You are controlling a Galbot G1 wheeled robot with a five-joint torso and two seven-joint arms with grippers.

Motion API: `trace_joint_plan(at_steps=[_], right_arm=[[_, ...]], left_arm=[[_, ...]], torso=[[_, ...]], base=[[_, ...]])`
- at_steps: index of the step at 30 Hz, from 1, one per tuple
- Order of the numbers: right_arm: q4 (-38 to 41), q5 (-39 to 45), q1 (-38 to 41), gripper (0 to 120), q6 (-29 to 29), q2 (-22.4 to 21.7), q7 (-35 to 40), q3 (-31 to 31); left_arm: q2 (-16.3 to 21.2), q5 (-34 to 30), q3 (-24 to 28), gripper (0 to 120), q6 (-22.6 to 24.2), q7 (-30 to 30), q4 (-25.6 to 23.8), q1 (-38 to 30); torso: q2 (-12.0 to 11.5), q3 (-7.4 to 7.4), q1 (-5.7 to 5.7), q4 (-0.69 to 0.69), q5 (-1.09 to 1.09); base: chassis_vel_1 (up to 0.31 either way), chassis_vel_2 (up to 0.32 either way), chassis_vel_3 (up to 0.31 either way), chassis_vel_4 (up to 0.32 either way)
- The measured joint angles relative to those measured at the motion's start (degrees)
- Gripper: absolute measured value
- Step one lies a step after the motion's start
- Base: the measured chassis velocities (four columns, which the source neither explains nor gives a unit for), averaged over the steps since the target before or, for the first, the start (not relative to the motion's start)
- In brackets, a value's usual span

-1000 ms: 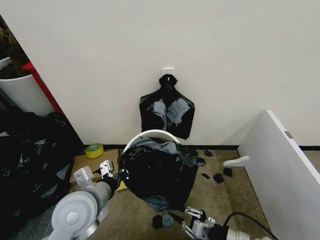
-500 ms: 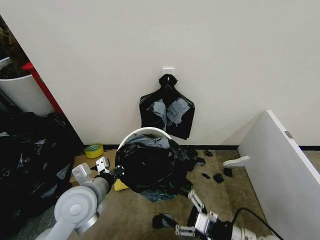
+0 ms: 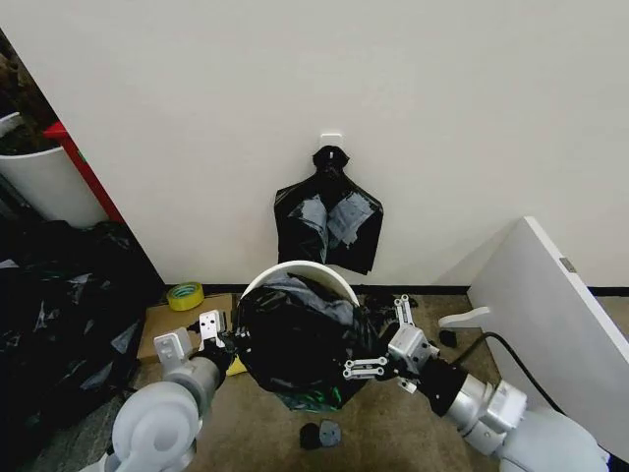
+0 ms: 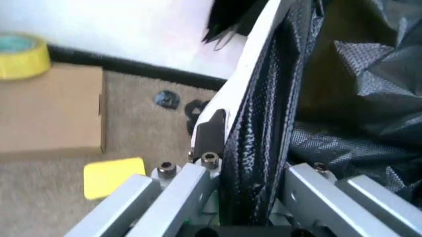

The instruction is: Place the garbage bag over the trash bin.

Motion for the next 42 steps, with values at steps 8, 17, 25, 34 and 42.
trace_joint_plan(at_steps=[8, 17, 25, 34, 42], right_arm=[[-1.93, 3.44, 0.55, 75, -2.62, -0.19, 1.26, -0.74], [-2.74, 4.04, 0.69, 42, -2.29, -0.19, 1.22, -0.68], [-3.74, 2.73, 0.36, 14, -0.84, -0.11, 0.98, -0.52], [-5.77, 2.61, 0.36, 0, 3.17, 0.12, 1.11, -0.11], [-11.60, 5.48, 3.30, 0, 11.09, 0.23, 0.91, 0.62]], left_arm=[[-0.13, 5.72, 0.81, 1, -0.08, 3.01, -0.22, 0.47], [-0.01, 6.38, 0.91, 1, -0.17, 3.83, -0.71, 0.68], [0.05, 6.85, 0.82, 1, -0.30, 5.12, -1.21, 1.10], [0.54, 6.90, 0.42, 1, -0.36, 6.20, -1.68, 1.40], [1.49, 4.98, -0.06, 1, -0.33, 7.51, -2.06, 1.49]], torso=[[0.00, 0.00, 0.00, 0.00, 0.00], [0.00, 0.00, 0.00, 0.01, 0.00], [0.00, 0.00, 0.00, 0.01, 0.00], [0.00, 0.00, 0.00, 0.01, -0.01], [0.00, 0.00, 0.00, 0.01, 0.00]], base=[[0.000, 0.000, 0.000, 0.000], [0.000, 0.000, 0.000, 0.000], [0.000, 0.000, 0.000, 0.000], [0.000, 0.000, 0.000, 0.000], [0.000, 0.000, 0.000, 0.000]])
